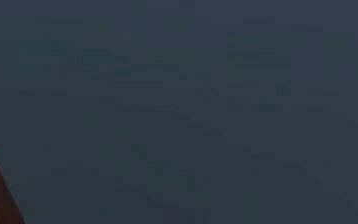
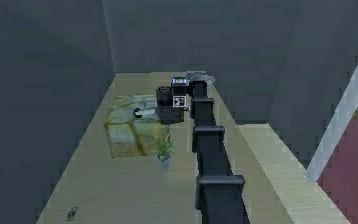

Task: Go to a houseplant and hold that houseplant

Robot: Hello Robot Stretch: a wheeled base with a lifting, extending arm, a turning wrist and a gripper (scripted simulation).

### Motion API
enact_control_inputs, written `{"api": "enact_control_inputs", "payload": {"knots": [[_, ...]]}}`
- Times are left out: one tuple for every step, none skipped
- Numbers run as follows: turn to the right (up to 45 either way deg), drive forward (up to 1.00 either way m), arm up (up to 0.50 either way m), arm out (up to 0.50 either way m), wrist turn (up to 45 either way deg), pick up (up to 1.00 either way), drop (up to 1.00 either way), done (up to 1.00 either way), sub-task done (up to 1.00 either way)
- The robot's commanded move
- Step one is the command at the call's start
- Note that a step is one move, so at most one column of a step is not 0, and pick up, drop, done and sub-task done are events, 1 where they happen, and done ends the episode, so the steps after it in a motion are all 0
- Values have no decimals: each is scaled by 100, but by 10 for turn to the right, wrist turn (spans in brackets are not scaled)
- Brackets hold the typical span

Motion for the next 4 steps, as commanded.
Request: {"api": "enact_control_inputs", "payload": {"knots": [[0, 0, -30, 0, 0, 0, 0, 0, 0], [0, 0, 0, 0, 0, 100, 0, 0, 0], [0, 0, 10, 0, 0, 0, 0, 0, 0], [0, 0, 0, 0, 0, 0, 0, 100, 0]]}}
